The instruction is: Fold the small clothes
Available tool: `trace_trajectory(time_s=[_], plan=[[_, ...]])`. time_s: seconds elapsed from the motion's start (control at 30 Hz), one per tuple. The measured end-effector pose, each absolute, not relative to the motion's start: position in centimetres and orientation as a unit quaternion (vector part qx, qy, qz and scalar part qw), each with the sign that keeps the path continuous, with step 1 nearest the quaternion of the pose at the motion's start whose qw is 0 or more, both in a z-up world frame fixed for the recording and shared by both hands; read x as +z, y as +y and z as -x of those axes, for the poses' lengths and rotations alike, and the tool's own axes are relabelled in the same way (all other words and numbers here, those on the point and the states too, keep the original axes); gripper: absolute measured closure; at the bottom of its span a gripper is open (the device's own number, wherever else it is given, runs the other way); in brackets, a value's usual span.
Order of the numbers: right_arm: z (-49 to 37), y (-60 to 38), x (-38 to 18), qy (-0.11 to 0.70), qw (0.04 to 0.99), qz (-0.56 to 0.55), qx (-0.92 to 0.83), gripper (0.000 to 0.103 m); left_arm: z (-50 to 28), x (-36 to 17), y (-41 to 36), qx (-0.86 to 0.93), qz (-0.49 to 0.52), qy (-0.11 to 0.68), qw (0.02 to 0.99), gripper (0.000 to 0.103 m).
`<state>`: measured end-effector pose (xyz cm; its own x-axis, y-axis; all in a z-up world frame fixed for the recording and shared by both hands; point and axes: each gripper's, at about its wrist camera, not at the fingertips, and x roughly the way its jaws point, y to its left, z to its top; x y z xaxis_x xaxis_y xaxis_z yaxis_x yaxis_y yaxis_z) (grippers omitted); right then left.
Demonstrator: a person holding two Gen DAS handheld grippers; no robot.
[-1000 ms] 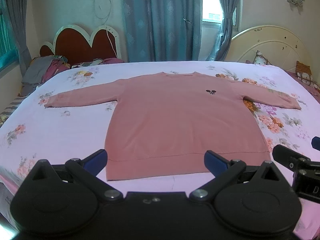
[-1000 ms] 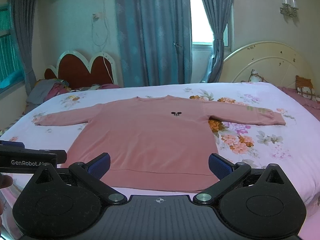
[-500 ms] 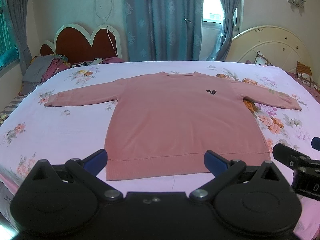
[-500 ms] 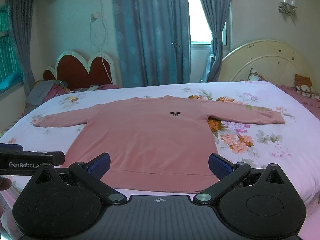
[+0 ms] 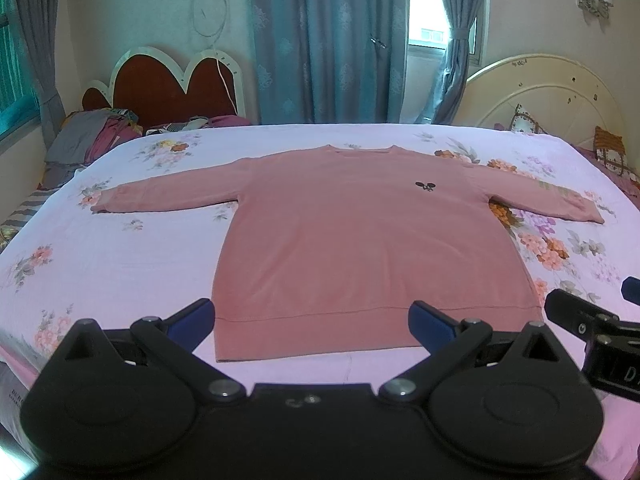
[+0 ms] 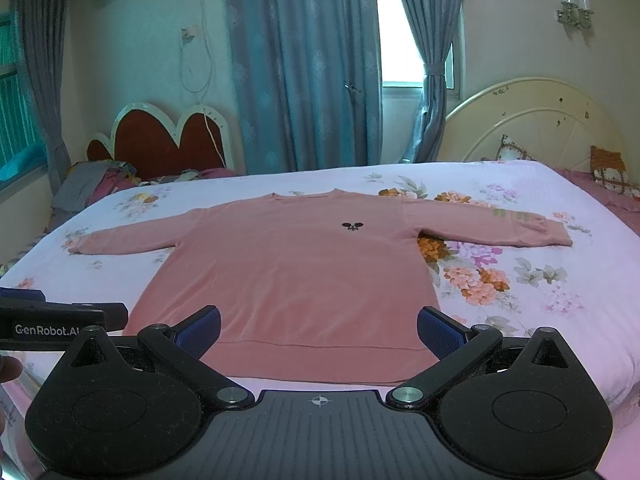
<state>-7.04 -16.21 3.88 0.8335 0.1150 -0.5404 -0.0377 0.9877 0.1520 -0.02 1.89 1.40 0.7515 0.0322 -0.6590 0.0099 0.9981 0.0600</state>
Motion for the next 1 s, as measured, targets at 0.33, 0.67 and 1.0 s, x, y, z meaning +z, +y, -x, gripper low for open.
trace_trajectory(time_s=[0.33,0.67,1.0], plan=[[7.03,-16.02,3.8,0.284,0.956,-0.065,0.042,0.0,0.24,1.64,1.88,0.004,-0.03,0.352,0.935,0.0],[6.68,-15.92,3.83,0.288,0.955,-0.067,0.036,0.0,0.0,1.39,1.95,0.005,-0.026,0.356,0.934,0.0],[6.19,-16.06,3.64,0.29,0.954,-0.068,0.03,0.0,-0.7,0.97,2.2,0.004,-0.025,0.361,0.932,0.0]])
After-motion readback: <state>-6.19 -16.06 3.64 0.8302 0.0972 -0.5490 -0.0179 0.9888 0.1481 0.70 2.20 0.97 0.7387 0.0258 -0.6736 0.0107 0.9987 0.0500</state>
